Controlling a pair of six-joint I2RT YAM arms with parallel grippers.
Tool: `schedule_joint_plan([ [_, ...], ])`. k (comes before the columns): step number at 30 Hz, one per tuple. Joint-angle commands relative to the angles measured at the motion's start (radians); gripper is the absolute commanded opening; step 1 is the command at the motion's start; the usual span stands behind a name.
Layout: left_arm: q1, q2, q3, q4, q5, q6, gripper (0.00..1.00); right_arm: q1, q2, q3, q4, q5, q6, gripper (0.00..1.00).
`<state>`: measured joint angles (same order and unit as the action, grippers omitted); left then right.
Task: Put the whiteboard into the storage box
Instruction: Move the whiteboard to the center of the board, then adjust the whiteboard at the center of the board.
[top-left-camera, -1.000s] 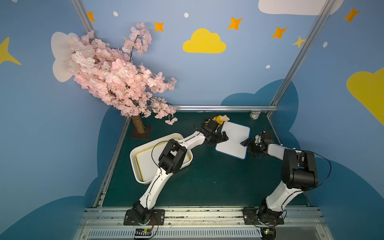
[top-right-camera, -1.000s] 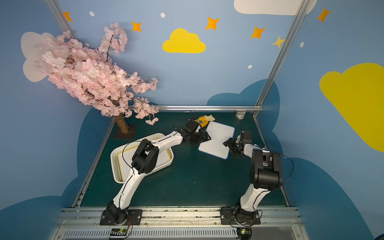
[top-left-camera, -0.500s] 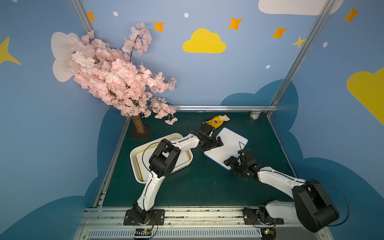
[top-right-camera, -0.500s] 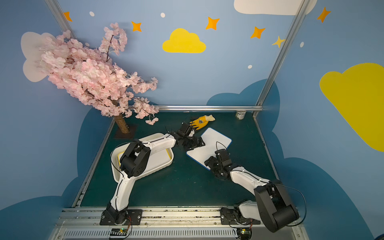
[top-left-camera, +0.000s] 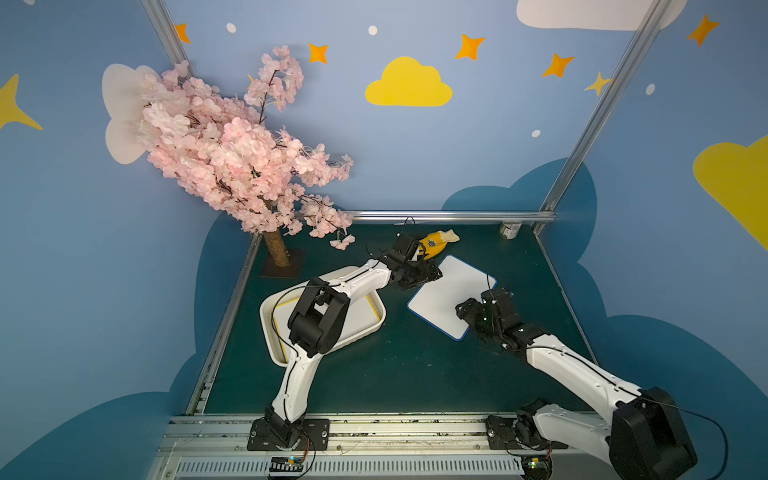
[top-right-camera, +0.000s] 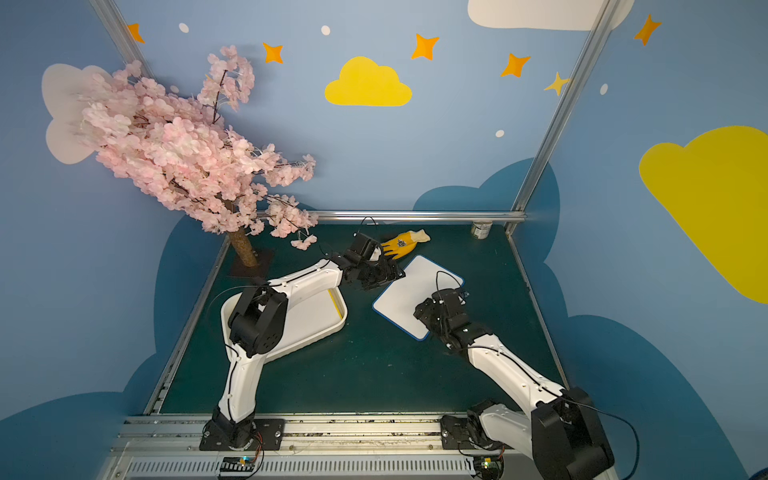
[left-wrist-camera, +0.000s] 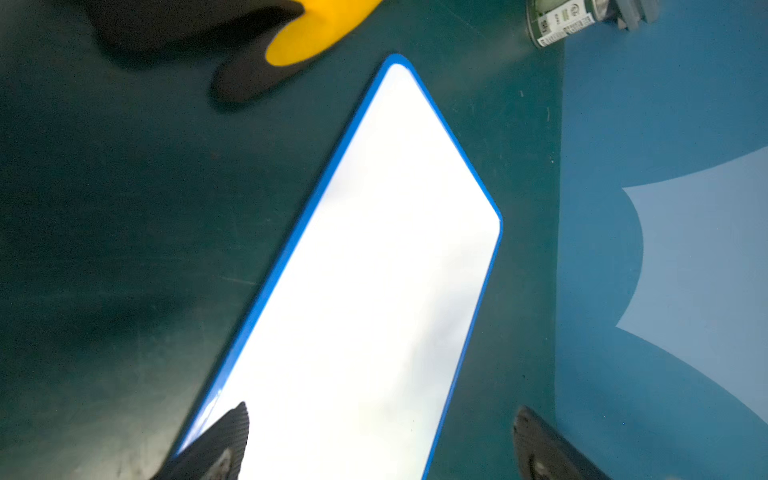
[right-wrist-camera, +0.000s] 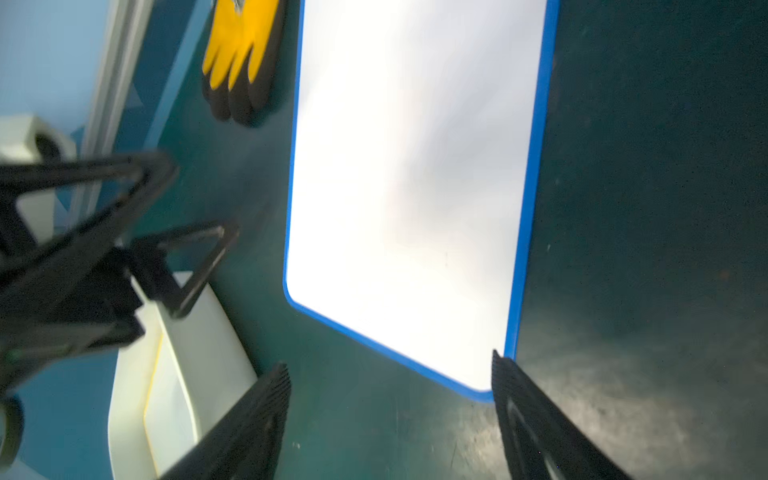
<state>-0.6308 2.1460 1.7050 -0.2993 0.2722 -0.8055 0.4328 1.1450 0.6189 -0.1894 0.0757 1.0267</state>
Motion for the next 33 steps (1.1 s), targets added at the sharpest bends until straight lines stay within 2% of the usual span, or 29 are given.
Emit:
schedule_joint_plan([
  [1,-0.042,-0.092,-0.067,-0.039,-0.064,-0.055,1.00,-0.103,0.051,0.090,-0.042,-0.054,-0.174,0.77],
  [6,-0.122,-0.154,-0.138,-0.101,-0.170,-0.168,1.00,-0.269,0.272,0.303,-0.073,-0.190,-0.385,0.78],
  [11,-0.197,-0.161,-0.140,-0.196,-0.264,-0.306,1.00,-0.330,0.542,0.556,-0.126,-0.266,-0.632,0.80],
  [15,-0.226,-0.149,-0.126,-0.241,-0.307,-0.389,1.00,-0.366,0.731,0.739,-0.160,-0.340,-0.722,0.79],
  [21,-0.222,-0.081,-0.093,-0.246,-0.280,-0.451,1.00,-0.391,0.915,0.955,-0.238,-0.359,-0.803,0.79],
  [33,-0.187,0.043,-0.038,-0.215,-0.239,-0.466,1.00,-0.415,1.068,1.097,-0.270,-0.425,-0.810,0.79],
])
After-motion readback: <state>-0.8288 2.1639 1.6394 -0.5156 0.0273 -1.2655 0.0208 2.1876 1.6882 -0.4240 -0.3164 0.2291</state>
